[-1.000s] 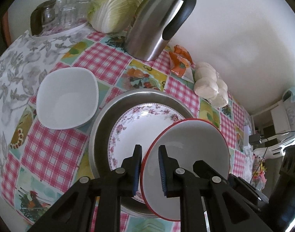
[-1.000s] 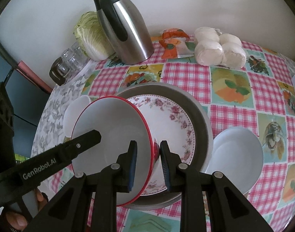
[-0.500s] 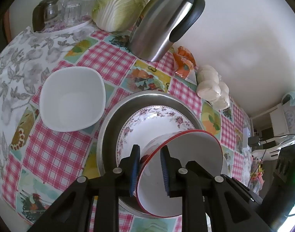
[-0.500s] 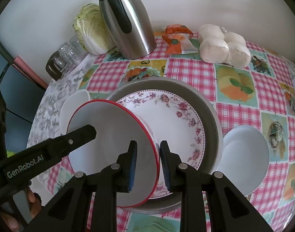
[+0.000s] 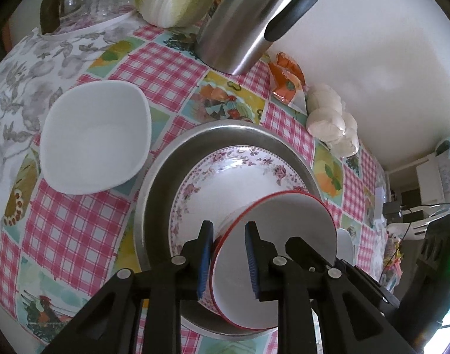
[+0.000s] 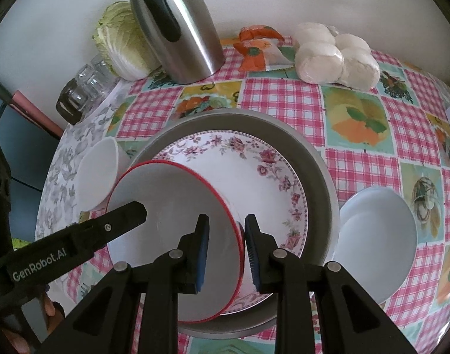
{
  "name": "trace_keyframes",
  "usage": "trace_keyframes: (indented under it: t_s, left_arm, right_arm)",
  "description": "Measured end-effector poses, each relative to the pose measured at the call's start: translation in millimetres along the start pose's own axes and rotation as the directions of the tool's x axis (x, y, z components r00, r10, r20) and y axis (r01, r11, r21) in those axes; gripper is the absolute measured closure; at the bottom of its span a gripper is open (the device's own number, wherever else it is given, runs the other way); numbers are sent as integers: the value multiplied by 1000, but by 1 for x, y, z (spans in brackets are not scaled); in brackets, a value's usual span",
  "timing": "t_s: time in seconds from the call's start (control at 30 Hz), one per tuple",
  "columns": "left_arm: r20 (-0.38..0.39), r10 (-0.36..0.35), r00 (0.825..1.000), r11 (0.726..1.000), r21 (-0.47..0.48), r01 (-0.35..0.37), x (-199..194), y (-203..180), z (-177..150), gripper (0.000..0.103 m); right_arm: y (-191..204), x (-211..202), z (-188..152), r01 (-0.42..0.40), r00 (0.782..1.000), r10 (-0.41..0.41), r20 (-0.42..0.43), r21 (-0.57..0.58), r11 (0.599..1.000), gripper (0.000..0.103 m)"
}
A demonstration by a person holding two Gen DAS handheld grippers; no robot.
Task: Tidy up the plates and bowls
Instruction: 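Lower the red-rimmed bowl onto the floral plate and open both tools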
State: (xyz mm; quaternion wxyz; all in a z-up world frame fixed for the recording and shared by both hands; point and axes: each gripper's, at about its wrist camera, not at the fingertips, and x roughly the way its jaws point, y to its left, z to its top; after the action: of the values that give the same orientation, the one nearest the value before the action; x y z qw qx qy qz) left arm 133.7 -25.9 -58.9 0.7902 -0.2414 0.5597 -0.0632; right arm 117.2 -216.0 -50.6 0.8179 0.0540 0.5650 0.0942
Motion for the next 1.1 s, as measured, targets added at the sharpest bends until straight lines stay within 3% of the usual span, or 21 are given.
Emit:
trace_keyframes:
  t_s: [1.1]
  left_arm:
    - [10, 27, 1000, 1000, -5, -27, 1, -1, 5, 75]
  right_arm:
    - [-10, 8, 4, -42, 999, 41, 10, 46, 998, 76]
